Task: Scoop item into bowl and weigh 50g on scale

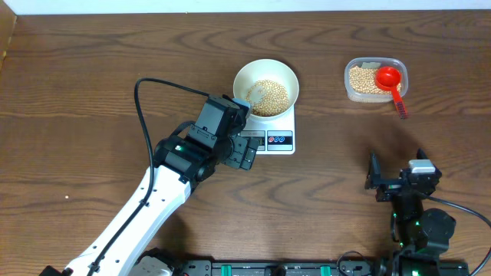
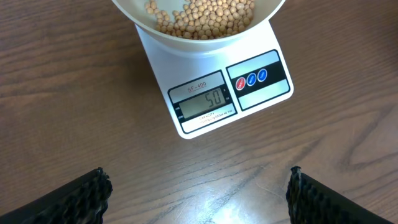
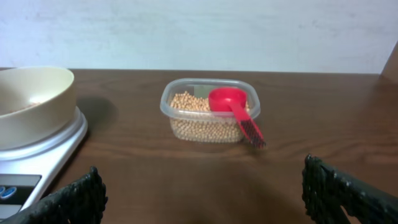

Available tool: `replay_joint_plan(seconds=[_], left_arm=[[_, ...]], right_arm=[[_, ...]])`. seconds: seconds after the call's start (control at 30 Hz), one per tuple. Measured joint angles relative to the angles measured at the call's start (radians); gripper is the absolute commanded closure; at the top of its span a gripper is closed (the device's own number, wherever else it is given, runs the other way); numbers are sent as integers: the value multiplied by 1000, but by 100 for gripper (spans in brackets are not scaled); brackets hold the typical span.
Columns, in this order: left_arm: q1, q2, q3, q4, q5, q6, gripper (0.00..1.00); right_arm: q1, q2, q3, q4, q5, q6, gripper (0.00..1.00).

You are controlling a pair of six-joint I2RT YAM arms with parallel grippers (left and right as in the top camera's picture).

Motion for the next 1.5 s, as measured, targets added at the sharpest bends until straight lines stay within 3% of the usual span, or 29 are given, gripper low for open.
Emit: replay_joint_plan(seconds=[0.37,1.5], left_arm=[[0,0,0,0,0,0,8],[0,0,0,0,0,0,8]], right_arm=[[0,-100,-9,-38,1,0,1],[0,-102,-9,-38,1,0,1]])
